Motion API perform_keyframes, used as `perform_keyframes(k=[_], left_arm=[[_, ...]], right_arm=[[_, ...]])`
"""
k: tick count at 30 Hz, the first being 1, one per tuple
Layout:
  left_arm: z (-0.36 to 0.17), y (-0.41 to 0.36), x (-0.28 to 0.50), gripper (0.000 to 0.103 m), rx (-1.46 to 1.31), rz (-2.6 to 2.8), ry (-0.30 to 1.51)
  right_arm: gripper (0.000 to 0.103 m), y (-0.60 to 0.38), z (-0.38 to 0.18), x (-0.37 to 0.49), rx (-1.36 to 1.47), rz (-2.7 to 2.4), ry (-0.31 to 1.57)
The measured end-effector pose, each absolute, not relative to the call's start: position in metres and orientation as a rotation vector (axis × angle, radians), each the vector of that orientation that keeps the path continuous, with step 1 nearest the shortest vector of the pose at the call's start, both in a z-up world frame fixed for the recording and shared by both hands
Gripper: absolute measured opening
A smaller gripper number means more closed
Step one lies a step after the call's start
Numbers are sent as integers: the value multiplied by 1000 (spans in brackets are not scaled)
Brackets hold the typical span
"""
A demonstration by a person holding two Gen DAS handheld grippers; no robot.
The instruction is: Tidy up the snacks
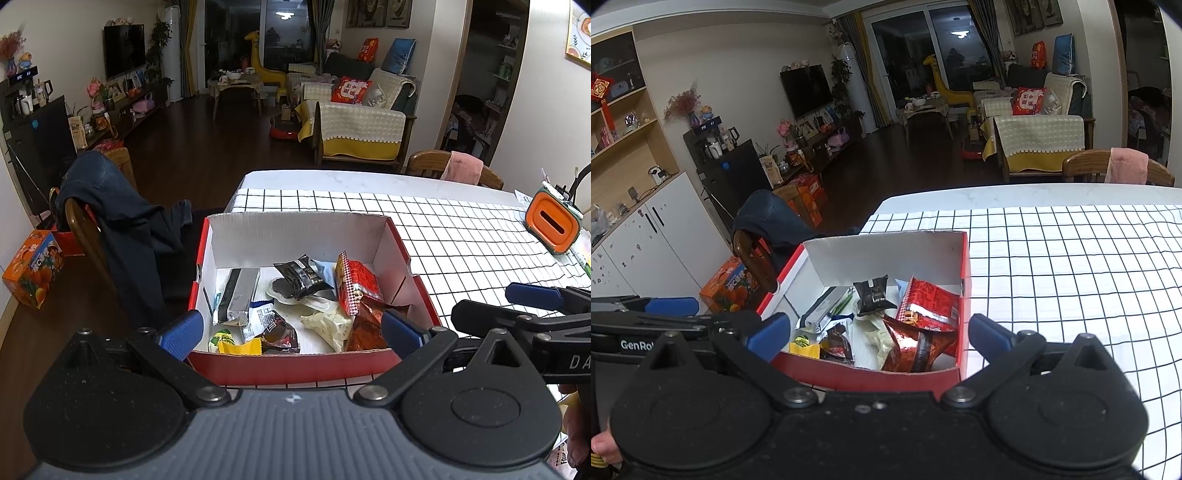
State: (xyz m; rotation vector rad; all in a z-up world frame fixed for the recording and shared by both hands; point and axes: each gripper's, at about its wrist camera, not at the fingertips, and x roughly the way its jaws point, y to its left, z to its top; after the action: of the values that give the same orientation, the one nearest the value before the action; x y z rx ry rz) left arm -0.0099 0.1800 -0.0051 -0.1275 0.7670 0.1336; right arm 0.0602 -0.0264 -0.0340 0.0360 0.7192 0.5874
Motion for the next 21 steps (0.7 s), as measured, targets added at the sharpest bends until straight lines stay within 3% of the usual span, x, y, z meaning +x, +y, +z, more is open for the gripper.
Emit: perform_keyframes(k=[21], left_arm=[[-6, 180, -9, 103, -127, 139, 779]], right_arm=[[103, -26, -35, 64, 39, 583, 738]])
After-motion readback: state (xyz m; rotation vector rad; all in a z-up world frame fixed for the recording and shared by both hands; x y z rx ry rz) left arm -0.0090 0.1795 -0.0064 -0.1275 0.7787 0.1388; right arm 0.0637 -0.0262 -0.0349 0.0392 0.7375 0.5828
